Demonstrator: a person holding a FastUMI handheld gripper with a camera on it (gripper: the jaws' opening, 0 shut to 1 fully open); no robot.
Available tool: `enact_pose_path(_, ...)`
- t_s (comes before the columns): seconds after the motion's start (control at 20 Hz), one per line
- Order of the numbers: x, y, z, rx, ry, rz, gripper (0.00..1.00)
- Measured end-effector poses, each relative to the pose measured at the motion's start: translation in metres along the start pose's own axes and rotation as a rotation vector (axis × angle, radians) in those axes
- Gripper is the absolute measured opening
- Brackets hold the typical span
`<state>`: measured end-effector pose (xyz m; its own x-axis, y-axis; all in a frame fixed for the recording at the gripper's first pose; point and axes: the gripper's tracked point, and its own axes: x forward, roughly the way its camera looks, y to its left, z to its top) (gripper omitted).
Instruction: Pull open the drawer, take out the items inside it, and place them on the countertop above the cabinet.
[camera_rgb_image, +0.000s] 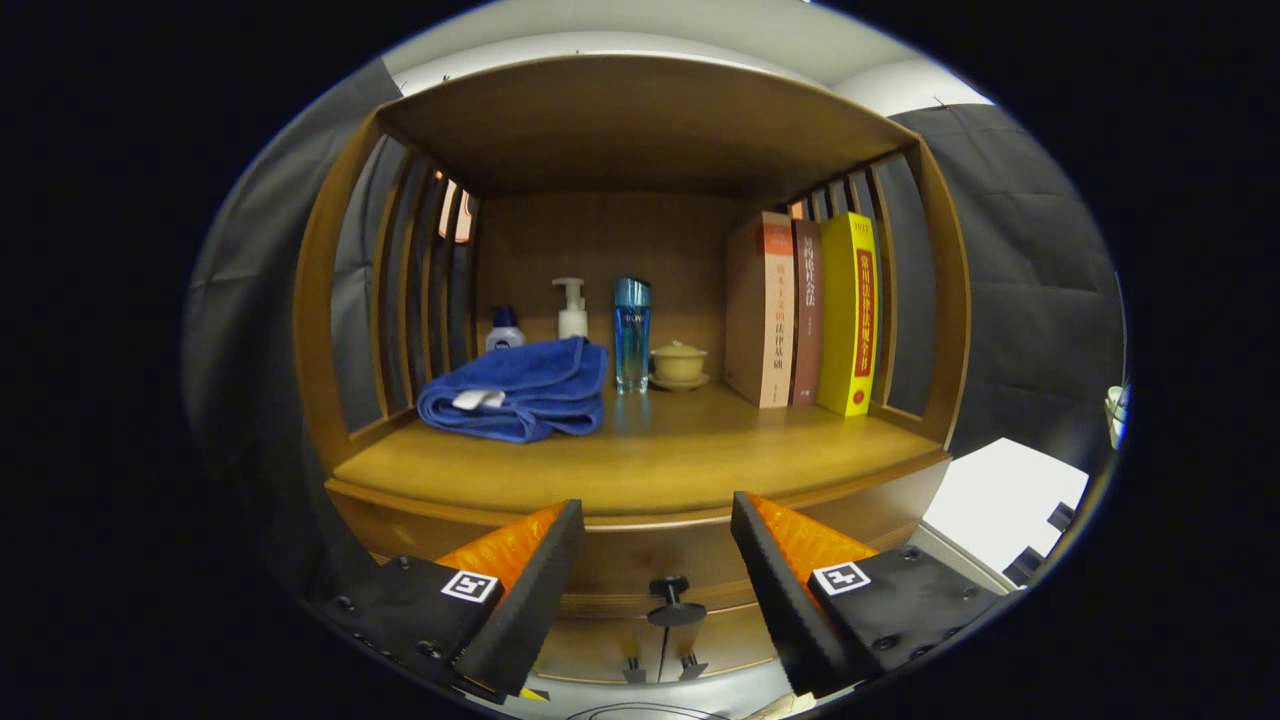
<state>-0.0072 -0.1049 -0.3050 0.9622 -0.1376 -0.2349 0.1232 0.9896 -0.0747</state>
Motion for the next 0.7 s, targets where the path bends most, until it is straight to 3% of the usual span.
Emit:
enact_pose_path(0.25, 0.009, -0.014, -0.051, 0.025, 0.057, 0.001, 0.99)
enact_pose_path(0.45, 0.016, -0.020, -0.083, 0.063, 0.118, -0.008, 0.90)
enact_pose_path(0.7, 0.017, -0.011, -0.089, 0.084, 0.126, 0.028, 0.66)
